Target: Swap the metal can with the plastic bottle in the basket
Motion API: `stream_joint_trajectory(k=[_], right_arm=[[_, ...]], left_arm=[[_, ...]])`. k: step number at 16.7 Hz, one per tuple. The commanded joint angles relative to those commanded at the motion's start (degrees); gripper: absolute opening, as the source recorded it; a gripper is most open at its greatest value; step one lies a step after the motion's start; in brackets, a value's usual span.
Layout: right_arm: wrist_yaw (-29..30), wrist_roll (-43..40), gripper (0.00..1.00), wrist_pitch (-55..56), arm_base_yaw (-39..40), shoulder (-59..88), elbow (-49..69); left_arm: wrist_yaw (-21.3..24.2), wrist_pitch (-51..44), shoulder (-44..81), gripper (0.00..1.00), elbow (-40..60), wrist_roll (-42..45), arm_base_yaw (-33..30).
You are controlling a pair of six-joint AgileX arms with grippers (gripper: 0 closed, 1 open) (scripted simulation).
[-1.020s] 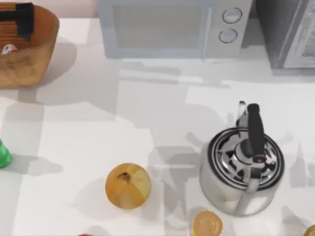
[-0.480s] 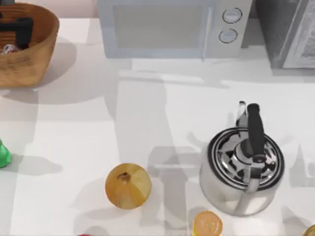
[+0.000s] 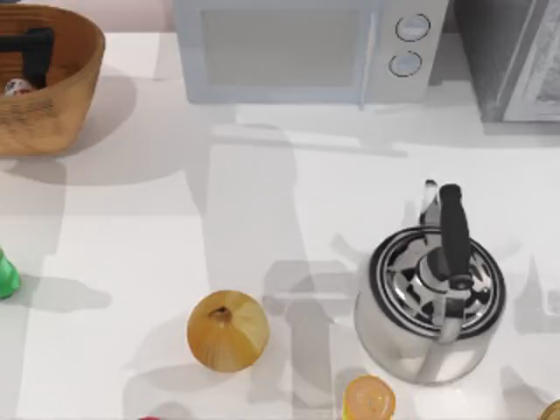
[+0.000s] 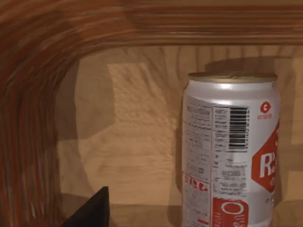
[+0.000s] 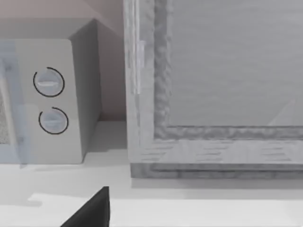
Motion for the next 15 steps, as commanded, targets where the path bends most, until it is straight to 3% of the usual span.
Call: stream_joint_trajectory(k=[8, 13, 15], right_arm=[[0.0, 0.0, 1.00, 0.0, 0.0, 0.0, 0.0], [0.0, 0.0, 1.00, 0.0, 0.0, 0.0, 0.0], [0.0, 0.0, 1.00, 0.0, 0.0, 0.0, 0.0]], left_arm=[[-0.1, 10.2, 2.1, 1.00, -7.7, -0.5, -0.5], [-0.1, 11.1, 2.5, 1.00, -8.6, -0.5, -0.5], [-0.1, 11.1, 2.5, 0.85, -8.6, -0.5, -0.5]])
